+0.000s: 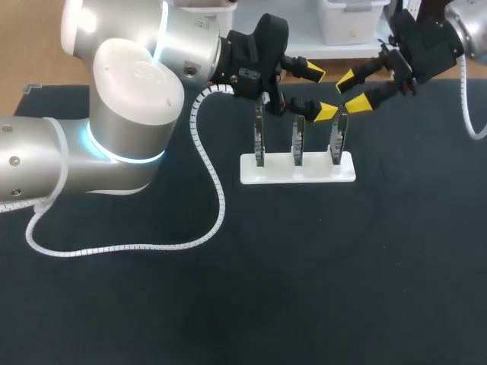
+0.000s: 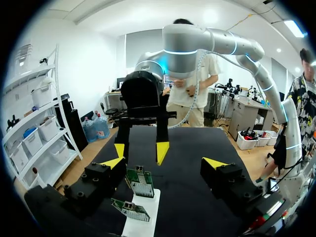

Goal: Pick up the optical module with the left hand, and insert it into the network port with the right hand.

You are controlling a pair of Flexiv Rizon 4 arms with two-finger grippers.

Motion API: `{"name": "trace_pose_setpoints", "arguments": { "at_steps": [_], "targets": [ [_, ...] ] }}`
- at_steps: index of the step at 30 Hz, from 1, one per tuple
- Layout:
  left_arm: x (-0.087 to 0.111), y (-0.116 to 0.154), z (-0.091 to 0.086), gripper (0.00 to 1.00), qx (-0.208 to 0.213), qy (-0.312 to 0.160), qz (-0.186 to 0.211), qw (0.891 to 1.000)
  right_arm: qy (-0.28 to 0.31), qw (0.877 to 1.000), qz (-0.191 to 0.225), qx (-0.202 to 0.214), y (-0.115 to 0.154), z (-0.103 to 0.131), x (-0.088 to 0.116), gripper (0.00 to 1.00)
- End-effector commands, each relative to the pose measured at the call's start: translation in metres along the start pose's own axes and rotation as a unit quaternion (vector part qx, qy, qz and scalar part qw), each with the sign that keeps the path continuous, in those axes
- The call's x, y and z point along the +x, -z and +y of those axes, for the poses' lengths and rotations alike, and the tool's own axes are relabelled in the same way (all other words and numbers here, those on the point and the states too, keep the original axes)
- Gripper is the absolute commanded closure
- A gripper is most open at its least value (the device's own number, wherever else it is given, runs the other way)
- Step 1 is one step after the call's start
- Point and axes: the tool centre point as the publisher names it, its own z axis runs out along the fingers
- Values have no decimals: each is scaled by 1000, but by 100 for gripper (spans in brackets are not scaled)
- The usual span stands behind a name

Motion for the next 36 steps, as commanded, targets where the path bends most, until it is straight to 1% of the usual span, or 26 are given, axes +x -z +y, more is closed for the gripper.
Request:
{"name": "trace_pose_setpoints", "arguments": {
  "at_steps": [1, 6, 7, 8, 9, 10, 29, 36],
  "targets": [
    [-1, 0, -1, 0, -2, 1, 2, 1000, -2, 1000, -3, 3, 3, -2, -4, 0],
    [-1, 0, -1, 0, -2, 1, 2, 1000, -4, 1000, -14, 4, 8, -7, -12, 0],
    [-1, 0, -1, 0, -2, 1, 2, 1000, -5, 1000, -14, 5, 9, -8, -13, 16],
    [-1, 0, -1, 0, -2, 1, 2, 1000, -6, 1000, -20, 3, 10, -9, -14, 63],
    [-1, 0, -1, 0, -2, 1, 2, 1000, -6, 1000, -20, 3, 11, -9, -15, 93],
    [-1, 0, -1, 0, -2, 1, 2, 1000, -6, 1000, -20, 3, 11, -9, -15, 100],
    [-1, 0, -1, 0, -2, 1, 2, 1000, -6, 1000, -20, 3, 11, -9, -15, 100],
    [-1, 0, -1, 0, -2, 1, 2, 1000, -17, 1000, -12, 1, 5, -6, -5, 100]
  ]
}}
